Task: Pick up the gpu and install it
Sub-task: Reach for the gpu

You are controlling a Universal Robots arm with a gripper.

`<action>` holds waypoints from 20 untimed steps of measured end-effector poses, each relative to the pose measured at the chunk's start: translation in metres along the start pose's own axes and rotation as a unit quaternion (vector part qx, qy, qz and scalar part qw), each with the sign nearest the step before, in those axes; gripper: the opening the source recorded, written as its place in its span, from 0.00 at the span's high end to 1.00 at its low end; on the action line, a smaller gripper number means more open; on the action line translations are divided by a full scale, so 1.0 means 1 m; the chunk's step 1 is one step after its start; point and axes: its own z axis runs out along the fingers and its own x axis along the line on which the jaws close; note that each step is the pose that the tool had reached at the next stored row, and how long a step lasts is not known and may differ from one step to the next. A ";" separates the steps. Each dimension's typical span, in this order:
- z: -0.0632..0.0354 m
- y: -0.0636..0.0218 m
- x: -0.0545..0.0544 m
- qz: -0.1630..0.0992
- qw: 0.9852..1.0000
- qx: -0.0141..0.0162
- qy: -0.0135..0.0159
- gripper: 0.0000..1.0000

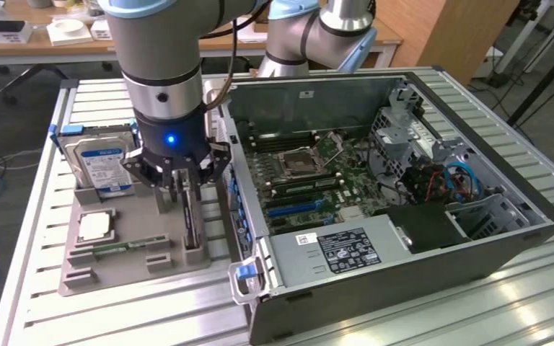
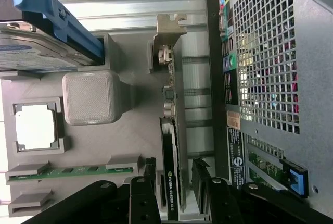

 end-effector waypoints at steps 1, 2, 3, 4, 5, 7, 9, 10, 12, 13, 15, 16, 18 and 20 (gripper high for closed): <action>0.0001 0.0000 0.000 0.000 1.000 0.000 0.000 0.59; 0.0006 0.0000 0.000 0.000 1.000 0.000 0.000 0.59; 0.0018 0.0000 0.000 0.000 1.000 0.000 0.000 0.59; 0.0031 -0.0001 0.000 0.000 1.000 0.000 0.000 0.59; 0.0047 -0.0002 0.000 0.000 1.000 0.000 0.000 0.59; 0.0082 -0.0003 0.000 0.000 1.000 0.000 0.000 0.59; 0.0109 -0.0005 0.000 0.000 1.000 0.000 0.000 0.59; 0.0117 -0.0005 0.000 0.000 1.000 0.000 0.000 0.59; 0.0136 -0.0006 0.000 0.000 1.000 0.000 0.000 0.59; 0.0147 -0.0006 0.000 0.000 1.000 0.000 0.000 0.59; 0.0168 -0.0007 0.000 0.000 1.000 0.000 0.000 0.59; 0.0172 -0.0008 0.000 0.000 1.000 0.000 0.000 0.59; 0.0173 -0.0008 0.000 0.000 1.000 0.000 0.000 0.59; 0.0175 -0.0008 0.000 0.000 1.000 0.000 0.000 0.59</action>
